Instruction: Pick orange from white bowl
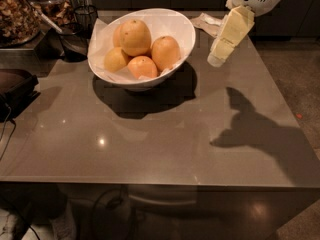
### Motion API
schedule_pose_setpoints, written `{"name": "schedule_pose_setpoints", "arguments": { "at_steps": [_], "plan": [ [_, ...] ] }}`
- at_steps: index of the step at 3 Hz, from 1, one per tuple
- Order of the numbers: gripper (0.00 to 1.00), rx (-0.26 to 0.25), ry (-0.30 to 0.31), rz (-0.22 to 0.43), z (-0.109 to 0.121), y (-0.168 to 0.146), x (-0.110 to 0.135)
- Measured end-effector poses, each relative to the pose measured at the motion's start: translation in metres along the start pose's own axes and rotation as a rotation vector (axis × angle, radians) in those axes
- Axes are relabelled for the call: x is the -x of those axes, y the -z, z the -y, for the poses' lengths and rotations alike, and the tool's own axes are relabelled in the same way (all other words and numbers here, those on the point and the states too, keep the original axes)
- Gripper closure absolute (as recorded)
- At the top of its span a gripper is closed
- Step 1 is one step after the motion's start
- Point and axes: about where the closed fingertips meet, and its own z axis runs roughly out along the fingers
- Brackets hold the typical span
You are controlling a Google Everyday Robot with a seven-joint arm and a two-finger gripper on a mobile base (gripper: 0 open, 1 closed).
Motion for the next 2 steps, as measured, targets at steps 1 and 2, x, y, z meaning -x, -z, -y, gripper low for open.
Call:
{"name": "schedule_pose_setpoints", "arguments": {
  "at_steps": [1,2],
  "plan": [
    [0.00,-0.001,0.017,0.050,0.010,-0.012,0.041],
    [0.00,0.003,0.060,0.042,0.019,-0.026,0.086]
  ]
}}
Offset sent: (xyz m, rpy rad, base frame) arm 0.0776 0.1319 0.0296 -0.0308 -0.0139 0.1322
